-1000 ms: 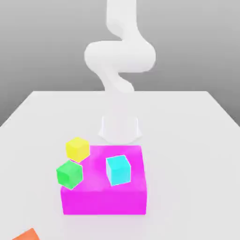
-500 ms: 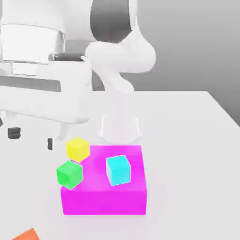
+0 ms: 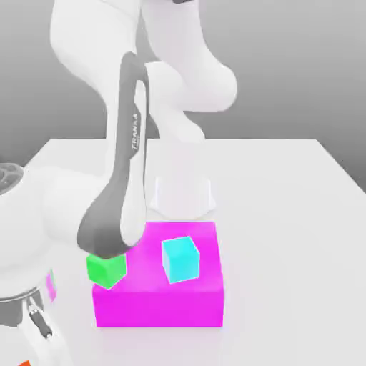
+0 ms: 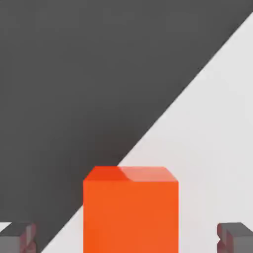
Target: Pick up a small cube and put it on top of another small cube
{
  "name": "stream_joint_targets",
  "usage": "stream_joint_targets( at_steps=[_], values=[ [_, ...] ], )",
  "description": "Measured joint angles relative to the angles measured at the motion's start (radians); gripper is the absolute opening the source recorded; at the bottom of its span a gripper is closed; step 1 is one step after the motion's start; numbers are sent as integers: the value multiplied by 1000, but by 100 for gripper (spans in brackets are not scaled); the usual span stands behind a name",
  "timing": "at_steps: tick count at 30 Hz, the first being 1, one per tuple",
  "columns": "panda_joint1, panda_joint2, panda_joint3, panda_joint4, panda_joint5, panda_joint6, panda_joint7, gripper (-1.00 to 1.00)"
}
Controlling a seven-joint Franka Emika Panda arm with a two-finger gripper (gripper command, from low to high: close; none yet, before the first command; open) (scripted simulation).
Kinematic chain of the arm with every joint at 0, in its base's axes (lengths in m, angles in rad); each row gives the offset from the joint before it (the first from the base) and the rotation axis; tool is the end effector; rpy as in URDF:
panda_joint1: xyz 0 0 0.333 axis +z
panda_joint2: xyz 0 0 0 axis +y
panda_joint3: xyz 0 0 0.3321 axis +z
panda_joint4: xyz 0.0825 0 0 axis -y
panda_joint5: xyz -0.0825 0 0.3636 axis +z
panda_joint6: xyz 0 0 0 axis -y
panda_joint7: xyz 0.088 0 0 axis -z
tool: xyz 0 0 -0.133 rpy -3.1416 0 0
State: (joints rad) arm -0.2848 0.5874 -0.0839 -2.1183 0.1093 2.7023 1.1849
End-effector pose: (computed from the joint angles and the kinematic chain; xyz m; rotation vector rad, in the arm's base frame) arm 0.5293 -0.2084 0.1368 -2.1448 2.2953 -0.0008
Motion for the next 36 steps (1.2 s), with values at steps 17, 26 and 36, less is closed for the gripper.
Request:
stream_joint_targets(
  at_steps=[17, 26, 36],
  values=[
    [61, -346, 16, -175, -74, -167, -54, -100],
    [157, -672, 67, -408, -104, -261, -208, -100],
    [245, -954, 108, -648, -90, -302, -389, -100]
  ],
)
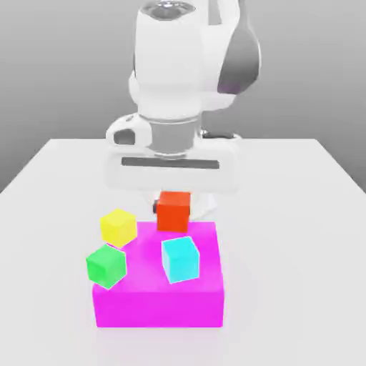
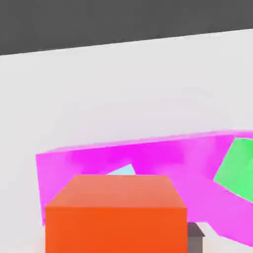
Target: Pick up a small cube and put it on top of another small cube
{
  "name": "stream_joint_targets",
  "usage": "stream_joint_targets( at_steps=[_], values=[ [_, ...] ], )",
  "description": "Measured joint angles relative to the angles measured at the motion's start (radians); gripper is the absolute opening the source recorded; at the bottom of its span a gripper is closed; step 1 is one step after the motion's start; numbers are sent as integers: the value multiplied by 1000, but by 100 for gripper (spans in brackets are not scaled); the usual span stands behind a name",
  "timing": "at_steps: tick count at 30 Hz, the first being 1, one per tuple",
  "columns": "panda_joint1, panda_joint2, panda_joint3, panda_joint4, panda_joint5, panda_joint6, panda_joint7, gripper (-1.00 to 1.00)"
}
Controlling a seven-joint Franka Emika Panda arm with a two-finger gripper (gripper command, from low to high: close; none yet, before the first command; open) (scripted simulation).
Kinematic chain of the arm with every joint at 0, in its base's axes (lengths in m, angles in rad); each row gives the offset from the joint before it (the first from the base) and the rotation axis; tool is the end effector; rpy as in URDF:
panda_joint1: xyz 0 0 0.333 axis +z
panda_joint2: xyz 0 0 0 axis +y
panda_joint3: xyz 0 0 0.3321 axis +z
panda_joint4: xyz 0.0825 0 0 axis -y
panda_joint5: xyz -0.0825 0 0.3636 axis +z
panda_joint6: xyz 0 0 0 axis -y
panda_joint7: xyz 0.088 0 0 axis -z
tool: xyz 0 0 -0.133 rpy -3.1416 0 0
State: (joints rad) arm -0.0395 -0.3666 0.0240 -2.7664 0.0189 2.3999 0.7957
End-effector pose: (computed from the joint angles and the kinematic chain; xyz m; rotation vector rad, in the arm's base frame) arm 0.3524 -0.0056 0.3272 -2.8734 1.2604 0.0024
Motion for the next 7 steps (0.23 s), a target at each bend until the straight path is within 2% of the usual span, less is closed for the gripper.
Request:
stream_joint_targets(
  at_steps=[3, 4, 7],
  values=[
    [0, 83, 5, -35, -1, 117, -4, -100],
    [-2, 110, 8, -44, -1, 153, -4, 100],
    [-2, 110, 8, -44, -1, 153, -4, 100]
  ],
)
